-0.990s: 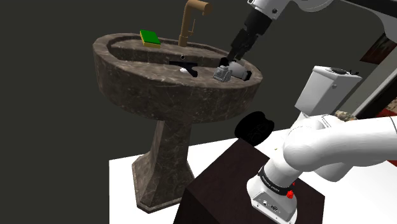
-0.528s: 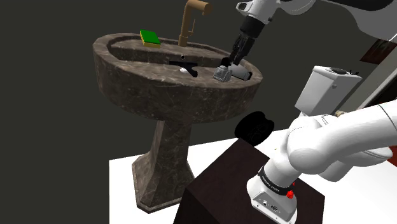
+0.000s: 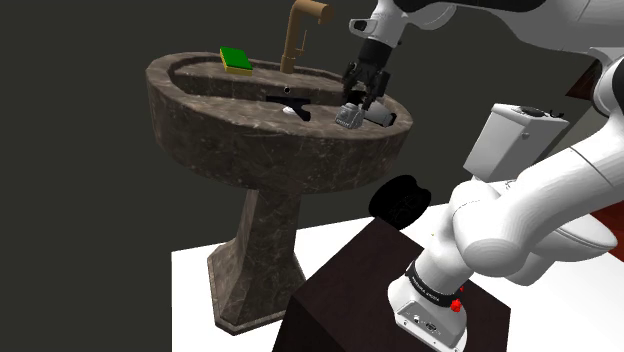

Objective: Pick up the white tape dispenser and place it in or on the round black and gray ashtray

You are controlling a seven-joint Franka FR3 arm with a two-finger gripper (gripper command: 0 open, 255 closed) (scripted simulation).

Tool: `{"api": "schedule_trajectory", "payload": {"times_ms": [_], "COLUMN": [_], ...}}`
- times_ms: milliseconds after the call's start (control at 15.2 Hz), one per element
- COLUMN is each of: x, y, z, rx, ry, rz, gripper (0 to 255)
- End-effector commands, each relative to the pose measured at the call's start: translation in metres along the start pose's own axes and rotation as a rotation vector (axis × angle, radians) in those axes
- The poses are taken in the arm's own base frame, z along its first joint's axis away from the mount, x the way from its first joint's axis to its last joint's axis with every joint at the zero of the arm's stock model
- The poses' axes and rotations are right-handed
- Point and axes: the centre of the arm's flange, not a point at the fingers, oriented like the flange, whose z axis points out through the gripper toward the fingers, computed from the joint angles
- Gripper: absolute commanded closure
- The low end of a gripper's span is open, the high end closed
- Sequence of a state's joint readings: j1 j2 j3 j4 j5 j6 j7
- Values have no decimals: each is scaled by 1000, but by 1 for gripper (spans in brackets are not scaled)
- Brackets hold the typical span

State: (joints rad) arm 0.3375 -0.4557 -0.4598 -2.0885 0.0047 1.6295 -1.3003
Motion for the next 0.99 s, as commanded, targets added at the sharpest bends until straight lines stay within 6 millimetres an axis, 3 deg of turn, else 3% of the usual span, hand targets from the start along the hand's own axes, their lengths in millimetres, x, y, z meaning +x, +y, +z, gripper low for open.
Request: {"api": "schedule_trajectory", "payload": {"times_ms": [0,132,660,726,924], "x": [0,0,0,0,0], "y": [1,1,1,1,1], "z": [11,24,24,24,24], "rx": [1,1,1,1,1], "ry": [0,0,0,0,0], "rz": [-6,-6,-6,-6,-6], "gripper": [0,0,0,255,255]}}
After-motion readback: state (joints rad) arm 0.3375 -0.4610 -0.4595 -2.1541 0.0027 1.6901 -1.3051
